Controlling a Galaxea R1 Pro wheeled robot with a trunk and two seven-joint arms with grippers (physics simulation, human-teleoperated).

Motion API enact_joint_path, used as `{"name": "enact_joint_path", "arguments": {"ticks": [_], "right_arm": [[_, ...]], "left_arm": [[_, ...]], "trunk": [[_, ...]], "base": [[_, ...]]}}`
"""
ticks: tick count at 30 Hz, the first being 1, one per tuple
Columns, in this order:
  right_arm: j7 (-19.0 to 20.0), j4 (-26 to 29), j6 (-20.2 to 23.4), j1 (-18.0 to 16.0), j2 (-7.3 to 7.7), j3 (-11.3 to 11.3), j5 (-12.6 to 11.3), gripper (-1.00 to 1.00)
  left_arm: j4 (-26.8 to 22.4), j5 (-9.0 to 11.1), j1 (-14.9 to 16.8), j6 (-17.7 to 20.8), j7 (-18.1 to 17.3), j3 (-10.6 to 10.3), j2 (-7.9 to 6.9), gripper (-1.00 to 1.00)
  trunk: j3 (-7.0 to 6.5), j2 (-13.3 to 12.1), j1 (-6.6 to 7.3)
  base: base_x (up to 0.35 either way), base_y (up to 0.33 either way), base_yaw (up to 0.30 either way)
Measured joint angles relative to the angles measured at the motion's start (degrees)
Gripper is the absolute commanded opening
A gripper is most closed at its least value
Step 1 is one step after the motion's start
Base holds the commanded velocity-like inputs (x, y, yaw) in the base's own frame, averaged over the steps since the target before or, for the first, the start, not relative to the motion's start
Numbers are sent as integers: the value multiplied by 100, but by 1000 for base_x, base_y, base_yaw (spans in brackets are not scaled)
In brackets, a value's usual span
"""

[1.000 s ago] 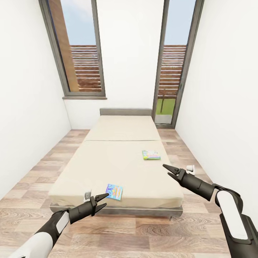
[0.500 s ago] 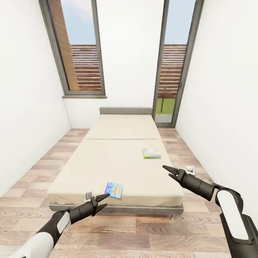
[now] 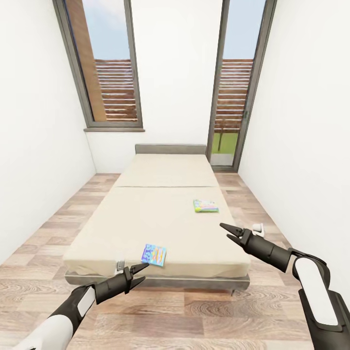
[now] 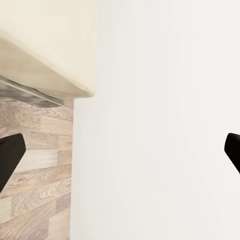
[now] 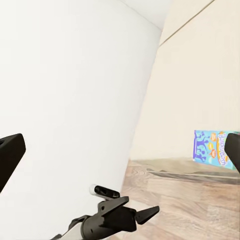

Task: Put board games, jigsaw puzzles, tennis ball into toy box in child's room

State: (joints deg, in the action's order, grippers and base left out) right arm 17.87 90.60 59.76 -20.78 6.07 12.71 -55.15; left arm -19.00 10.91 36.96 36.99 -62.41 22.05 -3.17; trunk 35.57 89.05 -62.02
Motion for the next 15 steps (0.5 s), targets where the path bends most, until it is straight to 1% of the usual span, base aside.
{"name": "enact_joint_path", "arguments": {"ticks": [9,15], "right_arm": [[90,-25,-36,0,-17,-3,5,100],[92,-39,-48,0,-89,1,10,100]], "left_arm": [[0,0,0,1,1,2,8,100],[0,0,0,15,1,8,5,100]], "trunk": [[162,361,-198],[269,602,-330]], "base": [[0,0,0],[0,0,0]]}}
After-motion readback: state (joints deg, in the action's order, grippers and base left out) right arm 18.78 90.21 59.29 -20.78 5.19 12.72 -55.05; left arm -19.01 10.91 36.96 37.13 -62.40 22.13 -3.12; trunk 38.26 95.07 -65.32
